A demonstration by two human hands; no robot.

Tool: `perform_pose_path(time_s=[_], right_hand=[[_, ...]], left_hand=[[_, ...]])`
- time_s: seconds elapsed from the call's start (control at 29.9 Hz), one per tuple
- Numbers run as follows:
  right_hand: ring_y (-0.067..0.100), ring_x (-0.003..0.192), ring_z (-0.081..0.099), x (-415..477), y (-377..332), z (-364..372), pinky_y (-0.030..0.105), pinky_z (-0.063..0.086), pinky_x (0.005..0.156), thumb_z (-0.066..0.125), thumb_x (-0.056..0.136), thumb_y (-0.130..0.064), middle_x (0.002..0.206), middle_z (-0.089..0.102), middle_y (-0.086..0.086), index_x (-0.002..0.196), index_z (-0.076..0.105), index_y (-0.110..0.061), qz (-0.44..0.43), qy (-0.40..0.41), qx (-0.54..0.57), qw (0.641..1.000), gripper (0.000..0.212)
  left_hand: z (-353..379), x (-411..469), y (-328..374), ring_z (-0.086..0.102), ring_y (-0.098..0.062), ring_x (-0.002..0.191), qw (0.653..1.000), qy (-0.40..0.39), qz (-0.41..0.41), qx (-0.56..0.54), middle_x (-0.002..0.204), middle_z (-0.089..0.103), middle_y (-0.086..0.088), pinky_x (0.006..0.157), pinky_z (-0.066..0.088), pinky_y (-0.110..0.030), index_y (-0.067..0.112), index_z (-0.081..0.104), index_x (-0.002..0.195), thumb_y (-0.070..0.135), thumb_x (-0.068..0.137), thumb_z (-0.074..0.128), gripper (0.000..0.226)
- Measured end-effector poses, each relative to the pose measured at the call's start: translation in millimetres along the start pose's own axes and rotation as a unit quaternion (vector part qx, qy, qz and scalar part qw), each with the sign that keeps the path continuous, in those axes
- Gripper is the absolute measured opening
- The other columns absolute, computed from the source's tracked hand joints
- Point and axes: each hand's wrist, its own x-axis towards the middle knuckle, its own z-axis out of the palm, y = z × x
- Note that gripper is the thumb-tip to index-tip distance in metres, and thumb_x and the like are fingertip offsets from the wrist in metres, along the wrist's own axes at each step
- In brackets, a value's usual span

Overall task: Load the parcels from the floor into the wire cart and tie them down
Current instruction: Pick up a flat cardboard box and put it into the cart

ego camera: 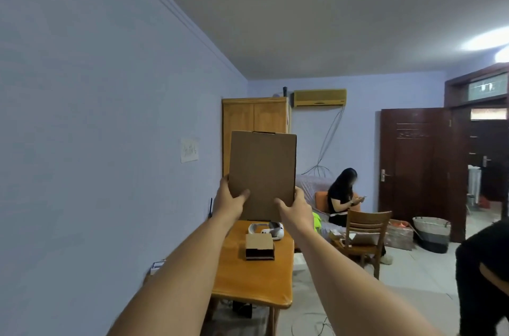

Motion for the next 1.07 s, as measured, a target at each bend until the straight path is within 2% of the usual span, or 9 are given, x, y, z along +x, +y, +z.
perform_pose_path(time_s=[0.13, 0.23, 0.4, 0.5, 0.63, 0.73, 0.83, 0.93, 1.07], right_hand=[[0.025, 0.124, 0.060, 50.1, -7.3, 63.3, 0.036, 0.053, 0.098, 0.065, 0.100, -0.037, 0.138, 0.060, 0.004, 0.151, 0.038, -0.020, -0.015, -0.042, 0.003, 0.999, 0.061], [0.026, 0.127, 0.059, 77.1, -16.6, 123.9, 0.038, 0.051, 0.100, 0.064, 0.100, -0.039, 0.141, 0.060, 0.003, 0.154, 0.034, -0.023, -0.020, -0.084, 0.025, 0.996, 0.063], [0.026, 0.128, 0.060, 95.0, -37.4, 238.4, 0.031, 0.050, 0.097, 0.063, 0.102, -0.035, 0.139, 0.061, 0.001, 0.151, 0.039, -0.020, -0.048, -0.170, 0.043, 0.983, 0.056], [0.025, 0.123, 0.061, 83.9, -58.2, 306.1, 0.035, 0.051, 0.097, 0.061, 0.103, -0.034, 0.137, 0.062, 0.000, 0.147, 0.042, -0.021, -0.082, -0.239, 0.052, 0.966, 0.050], [0.025, 0.117, 0.062, 55.7, -91.6, 389.8, 0.037, 0.052, 0.095, 0.062, 0.100, -0.034, 0.130, 0.065, -0.001, 0.145, 0.044, -0.023, -0.124, -0.330, 0.091, 0.932, 0.051], [0.026, 0.113, 0.064, 27.4, -114.0, 443.7, 0.040, 0.052, 0.095, 0.062, 0.097, -0.036, 0.121, 0.067, -0.004, 0.146, 0.044, -0.023, -0.149, -0.400, 0.129, 0.895, 0.054], [0.023, 0.105, 0.061, -1.0, -133.9, 485.3, 0.034, 0.048, 0.088, 0.062, 0.098, -0.039, 0.109, 0.058, -0.008, 0.148, 0.043, -0.022, -0.166, -0.463, 0.156, 0.857, 0.056], [0.024, 0.104, 0.061, -28.9, -148.3, 519.5, 0.032, 0.044, 0.084, 0.061, 0.099, -0.039, 0.109, 0.058, -0.007, 0.148, 0.042, -0.021, -0.185, -0.507, 0.173, 0.824, 0.056], [0.030, 0.115, 0.062, -72.6, -138.4, 554.8, 0.035, 0.047, 0.088, 0.061, 0.100, -0.039, 0.126, 0.065, 0.004, 0.149, 0.041, -0.018, -0.186, -0.564, 0.166, 0.787, 0.058]], left_hand=[[-17.6, 65.8, -41.8, 0.035, -0.032, 0.151, 0.999, 0.037, -0.027, 0.021, 0.169, 0.025, -0.001, 0.114, 0.041, -0.050, 0.032, 0.017, 0.162, 0.043, 0.101, 0.063, 0.077], [-46.6, 111.8, -75.6, 0.037, -0.033, 0.150, 0.996, 0.069, -0.044, 0.031, 0.168, 0.028, -0.002, 0.115, 0.044, -0.052, 0.032, 0.018, 0.161, 0.044, 0.100, 0.063, 0.077], [-117.0, 153.6, -127.4, 0.037, -0.032, 0.149, 0.983, 0.156, -0.081, 0.056, 0.167, 0.028, -0.001, 0.112, 0.045, -0.046, 0.032, 0.016, 0.162, 0.041, 0.102, 0.062, 0.076], [-175.7, 158.6, -164.0, 0.043, -0.032, 0.144, 0.968, 0.217, -0.109, 0.065, 0.163, 0.034, -0.002, 0.109, 0.047, -0.046, 0.032, 0.020, 0.160, 0.041, 0.101, 0.062, 0.073], [-257.7, 145.7, -197.9, 0.055, -0.024, 0.122, 0.941, 0.306, -0.125, 0.072, 0.146, 0.051, 0.001, 0.098, 0.052, -0.040, 0.033, 0.029, 0.153, 0.039, 0.101, 0.064, 0.063], [-311.4, 126.7, -211.2, 0.057, -0.022, 0.119, 0.914, 0.372, -0.137, 0.087, 0.142, 0.054, 0.003, 0.095, 0.054, -0.039, 0.032, 0.032, 0.152, 0.036, 0.100, 0.067, 0.063], [-352.8, 105.1, -217.0, 0.062, -0.021, 0.114, 0.885, 0.435, -0.142, 0.090, 0.133, 0.061, 0.005, 0.088, 0.050, -0.034, 0.031, 0.038, 0.150, 0.029, 0.096, 0.071, 0.064], [-383.7, 82.0, -228.0, 0.064, -0.020, 0.110, 0.854, 0.488, -0.150, 0.095, 0.130, 0.065, 0.003, 0.093, 0.053, -0.037, 0.029, 0.042, 0.147, 0.025, 0.094, 0.074, 0.062], [-405.3, 45.4, -264.3, 0.063, -0.022, 0.117, 0.825, 0.522, -0.192, 0.102, 0.134, 0.063, 0.004, 0.102, 0.053, -0.044, 0.030, 0.041, 0.150, 0.024, 0.093, 0.075, 0.066]])
